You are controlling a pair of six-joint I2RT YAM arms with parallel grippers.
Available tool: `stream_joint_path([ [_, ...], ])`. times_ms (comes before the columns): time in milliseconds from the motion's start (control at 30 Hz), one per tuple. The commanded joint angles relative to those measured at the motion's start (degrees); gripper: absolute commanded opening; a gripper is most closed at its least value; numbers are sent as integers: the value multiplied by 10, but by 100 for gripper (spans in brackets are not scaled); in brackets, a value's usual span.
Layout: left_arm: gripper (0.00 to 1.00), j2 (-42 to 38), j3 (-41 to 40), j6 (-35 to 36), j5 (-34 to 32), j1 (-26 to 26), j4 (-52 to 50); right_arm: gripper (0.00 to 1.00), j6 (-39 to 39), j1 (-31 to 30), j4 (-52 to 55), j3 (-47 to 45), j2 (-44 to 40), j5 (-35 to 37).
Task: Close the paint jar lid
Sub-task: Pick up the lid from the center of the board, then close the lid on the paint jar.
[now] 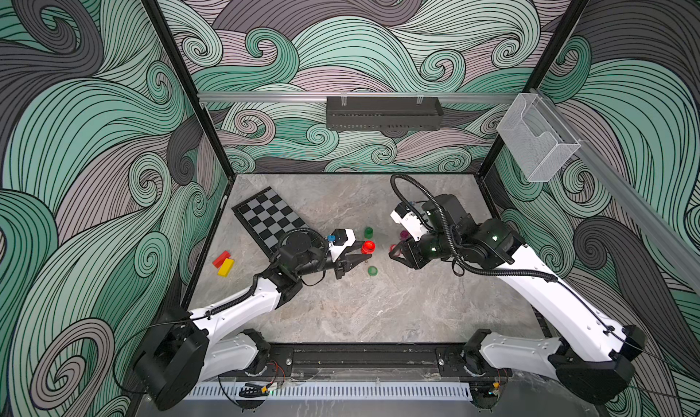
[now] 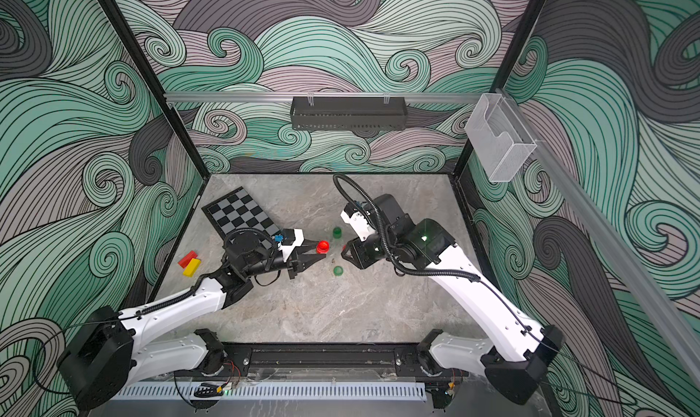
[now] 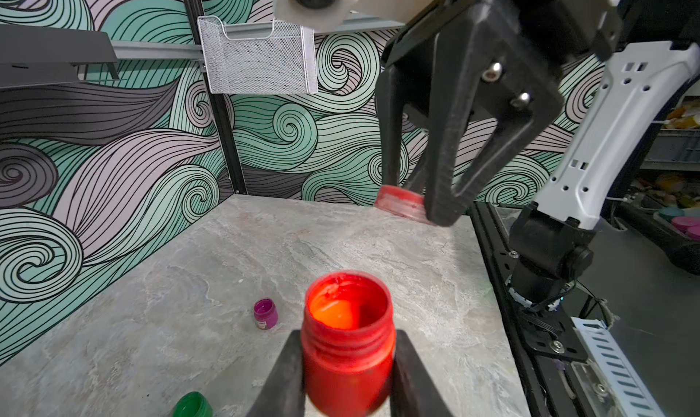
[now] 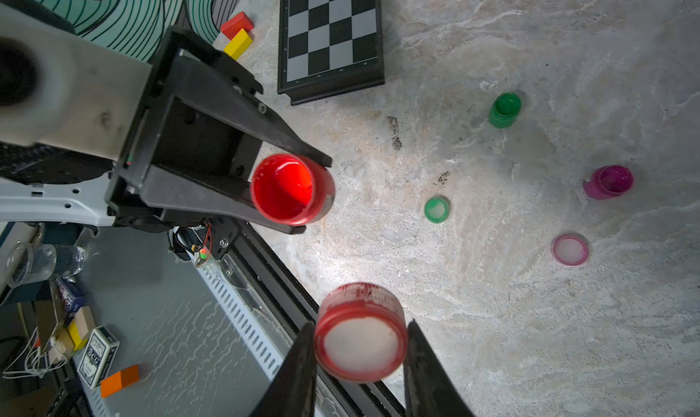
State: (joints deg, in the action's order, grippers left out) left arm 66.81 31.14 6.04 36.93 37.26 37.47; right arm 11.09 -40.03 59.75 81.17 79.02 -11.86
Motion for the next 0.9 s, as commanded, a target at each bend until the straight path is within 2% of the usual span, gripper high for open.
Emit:
stream_joint_path([
  [0,14,3,30,17,32,-2,-14,28,-14,-10,-3,27,27,-29],
  [400,14,4,58,44,94,-2,-87,28,-28,-23,5,59,73,-49],
  [867,14,10,83,69,130,-2,-142,27,-51,-34,14,66,99,-72],
])
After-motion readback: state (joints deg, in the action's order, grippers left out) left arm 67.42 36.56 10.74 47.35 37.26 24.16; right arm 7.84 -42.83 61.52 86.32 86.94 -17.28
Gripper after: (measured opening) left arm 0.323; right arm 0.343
